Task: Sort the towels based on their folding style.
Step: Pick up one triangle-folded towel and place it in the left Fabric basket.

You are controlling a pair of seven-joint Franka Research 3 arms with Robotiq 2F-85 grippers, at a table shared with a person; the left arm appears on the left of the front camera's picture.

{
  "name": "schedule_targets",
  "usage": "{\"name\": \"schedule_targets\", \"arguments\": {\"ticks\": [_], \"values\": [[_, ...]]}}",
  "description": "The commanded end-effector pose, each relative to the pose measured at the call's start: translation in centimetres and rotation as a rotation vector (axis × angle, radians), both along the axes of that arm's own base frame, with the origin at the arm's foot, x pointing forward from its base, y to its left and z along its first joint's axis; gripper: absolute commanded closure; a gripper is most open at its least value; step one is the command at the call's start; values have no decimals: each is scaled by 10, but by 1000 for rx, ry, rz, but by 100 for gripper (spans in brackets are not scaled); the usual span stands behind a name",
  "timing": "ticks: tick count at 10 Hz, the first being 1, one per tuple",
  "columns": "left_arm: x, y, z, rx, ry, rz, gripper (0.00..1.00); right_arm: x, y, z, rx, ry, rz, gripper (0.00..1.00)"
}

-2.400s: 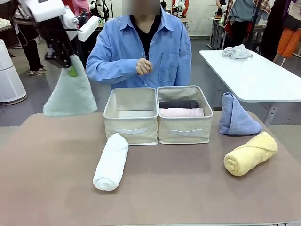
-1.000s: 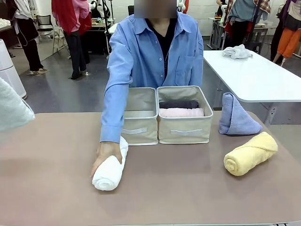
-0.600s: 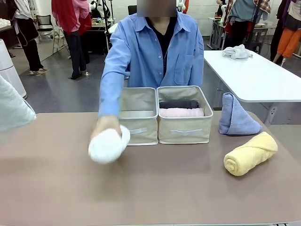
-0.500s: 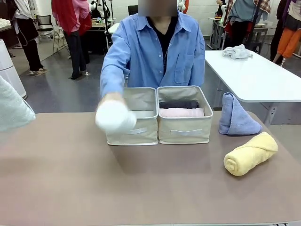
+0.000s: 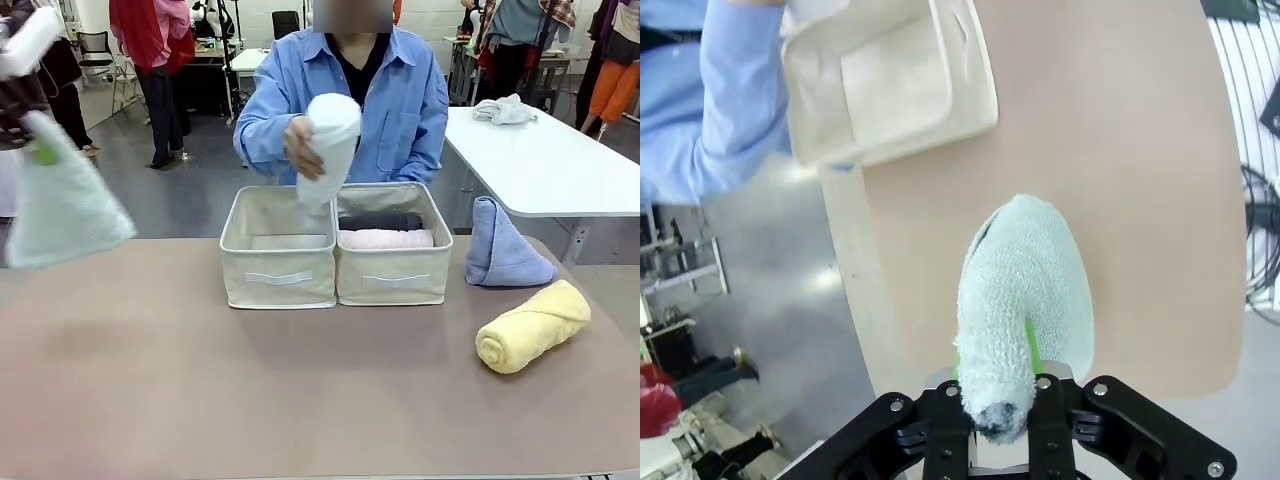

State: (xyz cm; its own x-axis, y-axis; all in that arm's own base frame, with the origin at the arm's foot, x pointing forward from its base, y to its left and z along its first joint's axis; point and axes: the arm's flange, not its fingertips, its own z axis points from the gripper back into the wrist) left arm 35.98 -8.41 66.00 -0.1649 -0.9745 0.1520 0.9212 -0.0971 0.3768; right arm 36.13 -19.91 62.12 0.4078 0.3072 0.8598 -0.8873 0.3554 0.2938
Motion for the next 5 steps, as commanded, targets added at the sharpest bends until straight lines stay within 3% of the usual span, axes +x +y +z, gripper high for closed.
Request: {"name": "schedule_targets", "arguments": {"ticks": [1,5], "values": [[40,-53,17,2,50,-14,82,-1,0,0,-2,3,7,0],[79,-101,5,26,143,-14,82,-1,0,0,-2,3,7,0]]}}
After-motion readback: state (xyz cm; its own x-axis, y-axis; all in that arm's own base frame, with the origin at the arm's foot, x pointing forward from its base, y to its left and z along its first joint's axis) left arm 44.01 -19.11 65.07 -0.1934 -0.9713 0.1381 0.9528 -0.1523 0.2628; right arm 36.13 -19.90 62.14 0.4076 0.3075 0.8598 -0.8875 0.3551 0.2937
